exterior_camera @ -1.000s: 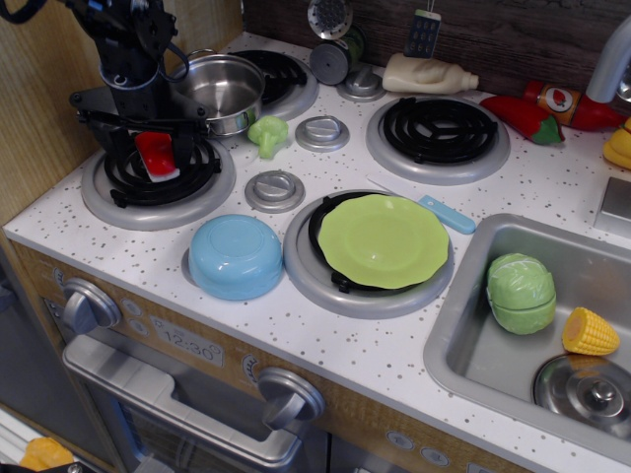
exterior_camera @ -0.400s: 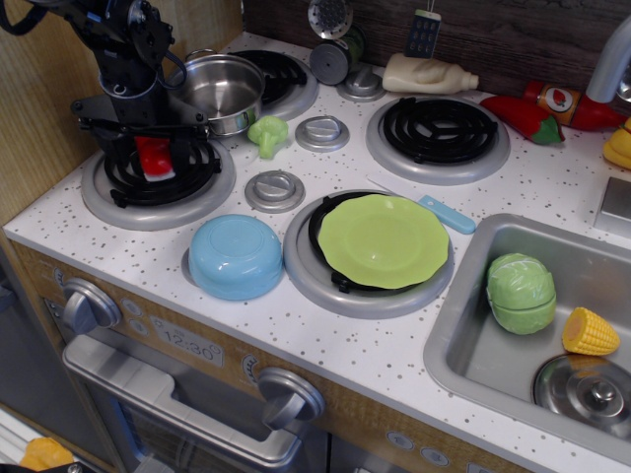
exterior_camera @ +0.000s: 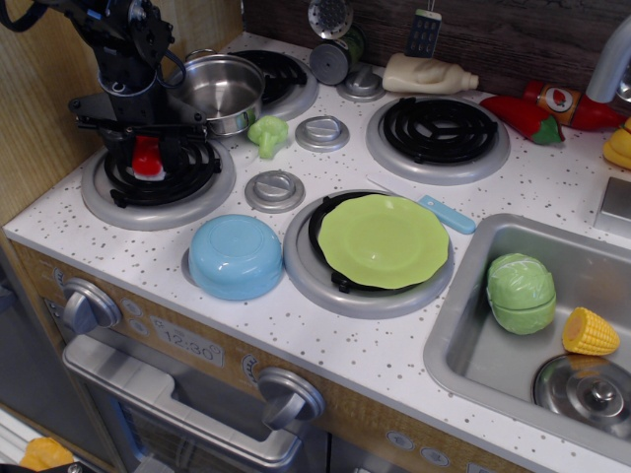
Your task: Put sushi on plate
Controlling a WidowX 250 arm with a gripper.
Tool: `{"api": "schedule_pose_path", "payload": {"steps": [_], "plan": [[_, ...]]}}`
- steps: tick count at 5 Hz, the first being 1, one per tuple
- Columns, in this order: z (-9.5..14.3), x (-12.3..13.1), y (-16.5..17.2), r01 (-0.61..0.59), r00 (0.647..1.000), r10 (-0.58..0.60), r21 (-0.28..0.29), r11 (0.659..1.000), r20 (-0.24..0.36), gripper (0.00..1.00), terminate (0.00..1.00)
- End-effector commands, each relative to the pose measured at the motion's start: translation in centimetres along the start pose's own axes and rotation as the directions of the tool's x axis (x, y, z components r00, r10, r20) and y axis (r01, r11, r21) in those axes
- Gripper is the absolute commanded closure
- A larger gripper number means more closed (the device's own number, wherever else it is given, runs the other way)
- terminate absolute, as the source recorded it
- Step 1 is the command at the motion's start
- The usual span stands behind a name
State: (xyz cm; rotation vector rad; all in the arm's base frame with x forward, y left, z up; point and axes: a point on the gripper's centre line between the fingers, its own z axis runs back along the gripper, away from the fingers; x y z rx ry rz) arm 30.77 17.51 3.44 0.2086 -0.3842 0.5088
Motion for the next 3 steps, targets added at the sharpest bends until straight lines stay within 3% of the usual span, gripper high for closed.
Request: {"api": "schedule_pose_path", "payload": {"steps": [1,2,3], "plan": [[0.6,1.2,0.0,0.012,0.998,-0.011,-0.014,1.000,0.055,1.00,0.00],[0.7,1.2,0.0,0.081,0.992,-0.080,0.002,0.997,0.093,1.00,0.00],[7.0,-0.3,-2.3,0.078,0.996,-0.076,-0.039,0.996,0.056,1.00,0.00]]}}
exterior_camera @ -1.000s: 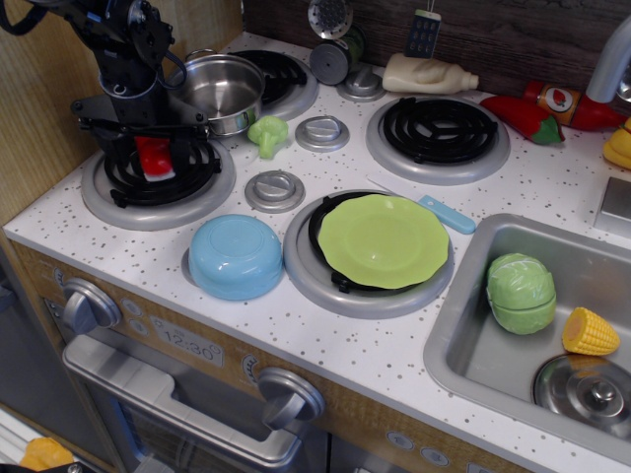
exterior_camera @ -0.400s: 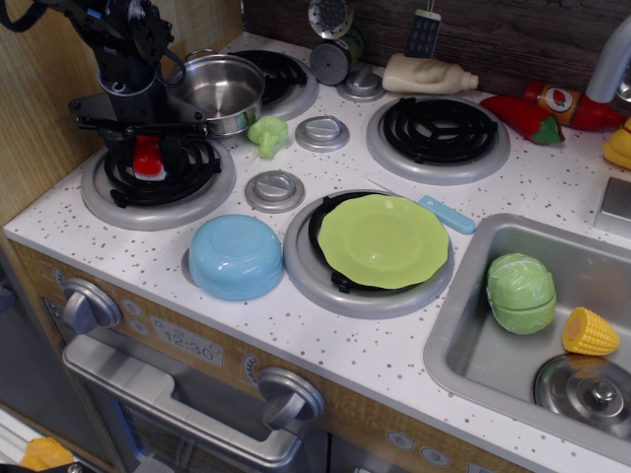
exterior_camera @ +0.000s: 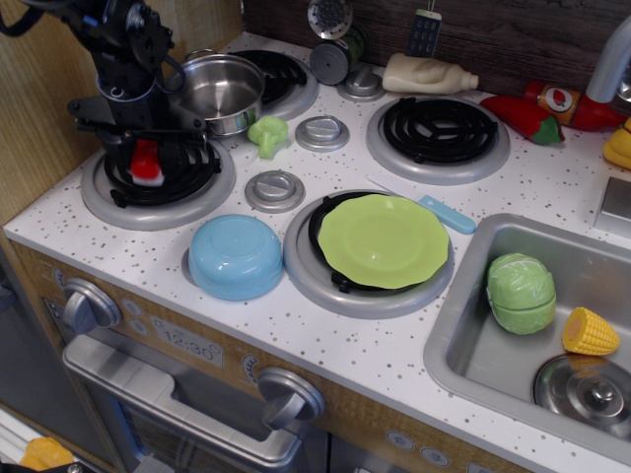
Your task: Put sushi on plate
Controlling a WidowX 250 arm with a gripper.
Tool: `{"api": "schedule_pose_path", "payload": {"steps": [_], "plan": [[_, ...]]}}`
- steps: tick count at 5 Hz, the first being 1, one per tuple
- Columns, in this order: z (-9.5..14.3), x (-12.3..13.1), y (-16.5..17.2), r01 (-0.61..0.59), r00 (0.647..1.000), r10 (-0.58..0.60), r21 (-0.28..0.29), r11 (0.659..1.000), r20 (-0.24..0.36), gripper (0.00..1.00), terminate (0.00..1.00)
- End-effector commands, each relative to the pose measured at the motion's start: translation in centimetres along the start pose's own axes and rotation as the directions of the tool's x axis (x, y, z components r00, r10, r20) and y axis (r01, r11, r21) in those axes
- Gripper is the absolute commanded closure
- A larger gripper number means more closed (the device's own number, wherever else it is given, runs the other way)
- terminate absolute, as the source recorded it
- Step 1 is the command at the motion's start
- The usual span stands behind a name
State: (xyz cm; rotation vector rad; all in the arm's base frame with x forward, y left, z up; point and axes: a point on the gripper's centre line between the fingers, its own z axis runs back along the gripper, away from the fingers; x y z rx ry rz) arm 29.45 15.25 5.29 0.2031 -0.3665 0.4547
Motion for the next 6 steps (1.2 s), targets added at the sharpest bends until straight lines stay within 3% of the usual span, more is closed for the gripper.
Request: {"api": "schedule_pose_path", "payload": {"steps": [1,2,3,4,5,6], "plan": [[10.0,1.4,-4.9,-0.007,0.993,0.009,-0.018,1.000,0.114,1.00,0.00],[14.1,1.2,-8.4,-0.006,0.991,0.008,-0.017,1.000,0.133,1.00,0.00],[15.2,-0.7,-12.6,-0.007,0.995,0.018,-0.107,0.994,0.101,1.00,0.00],[13.0,-2.7,-15.4,-0.020,0.996,0.034,-0.161,0.987,0.088,1.00,0.00],[9.6,-3.7,-17.3,-0.008,0.990,0.040,-0.225,0.974,0.138,1.00,0.00],[7.5,-3.7,-18.4,0.008,0.986,0.038,-0.278,0.961,0.161,1.00,1.00]]}}
